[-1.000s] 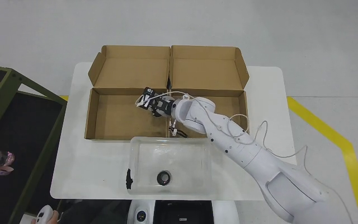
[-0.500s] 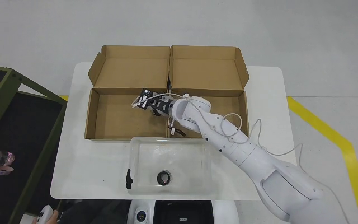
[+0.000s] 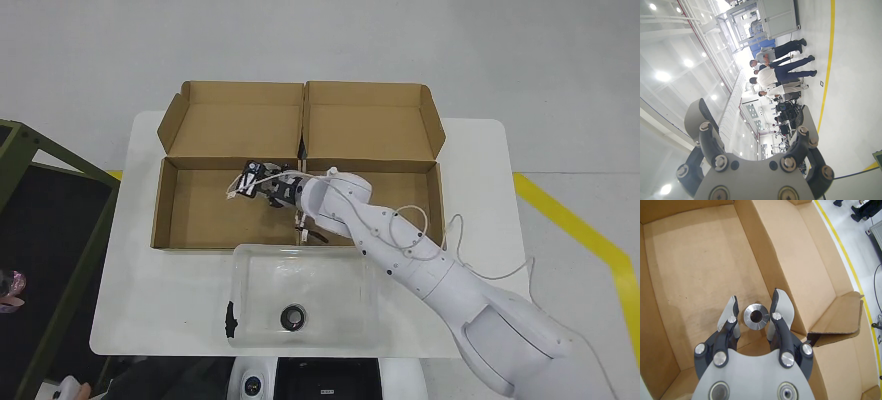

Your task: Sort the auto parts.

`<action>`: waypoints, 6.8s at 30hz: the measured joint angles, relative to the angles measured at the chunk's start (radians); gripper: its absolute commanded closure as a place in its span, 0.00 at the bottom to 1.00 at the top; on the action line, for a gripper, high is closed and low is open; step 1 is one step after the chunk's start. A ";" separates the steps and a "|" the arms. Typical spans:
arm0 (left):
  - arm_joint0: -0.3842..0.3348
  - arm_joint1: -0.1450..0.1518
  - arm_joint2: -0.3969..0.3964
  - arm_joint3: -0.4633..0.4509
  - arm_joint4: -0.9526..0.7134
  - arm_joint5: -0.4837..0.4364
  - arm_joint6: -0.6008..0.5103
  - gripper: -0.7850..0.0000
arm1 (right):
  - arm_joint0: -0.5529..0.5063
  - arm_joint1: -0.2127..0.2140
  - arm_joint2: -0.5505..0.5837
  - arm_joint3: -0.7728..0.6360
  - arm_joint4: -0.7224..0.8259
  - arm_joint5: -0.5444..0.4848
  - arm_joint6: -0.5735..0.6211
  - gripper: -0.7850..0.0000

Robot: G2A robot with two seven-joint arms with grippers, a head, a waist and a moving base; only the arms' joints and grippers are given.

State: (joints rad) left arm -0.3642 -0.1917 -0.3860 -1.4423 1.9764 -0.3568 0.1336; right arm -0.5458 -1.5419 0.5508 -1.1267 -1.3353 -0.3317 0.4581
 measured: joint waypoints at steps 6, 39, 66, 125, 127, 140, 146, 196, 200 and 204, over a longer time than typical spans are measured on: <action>0.000 0.000 0.000 0.000 0.000 0.000 0.000 0.00 | -0.047 0.019 0.026 -0.160 -0.036 -0.075 0.040 0.52; 0.000 0.000 0.000 0.000 0.000 0.000 0.000 0.00 | -0.632 0.215 0.296 -0.860 -0.121 -0.538 0.174 0.35; 0.000 0.000 0.000 0.000 0.000 0.000 0.000 0.00 | -0.779 0.282 0.363 -0.866 -0.163 -0.591 0.109 0.30; 0.000 0.000 0.000 0.000 0.000 0.000 0.000 0.00 | -0.628 0.275 0.202 -0.610 -0.108 -0.474 0.009 1.00; 0.000 0.000 0.000 0.000 0.000 0.000 0.000 0.00 | -0.621 0.273 0.202 -0.610 -0.096 -0.470 0.006 1.00; 0.000 0.000 0.000 0.000 0.000 0.000 0.000 0.00 | -0.606 0.278 0.244 -0.679 -0.001 -0.449 -0.010 1.00; 0.000 0.000 0.000 0.000 0.000 0.000 0.000 0.00 | -0.594 0.277 0.252 -0.712 0.042 -0.431 -0.025 1.00; 0.000 0.000 0.000 0.000 0.000 0.000 0.000 0.00 | -0.270 0.191 0.180 -0.439 0.117 -0.207 -0.040 1.00; 0.000 0.000 0.000 0.000 0.000 0.000 0.000 0.00 | -0.239 0.176 0.158 -0.394 0.118 -0.197 -0.028 1.00; 0.000 0.000 0.000 0.000 0.000 0.000 0.000 0.00 | -0.207 0.160 0.132 -0.349 0.111 -0.191 -0.007 1.00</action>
State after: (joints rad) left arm -0.3642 -0.1916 -0.3860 -1.4423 1.9764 -0.3568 0.1336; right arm -0.7527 -1.3814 0.6828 -1.4762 -1.2238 -0.5228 0.4508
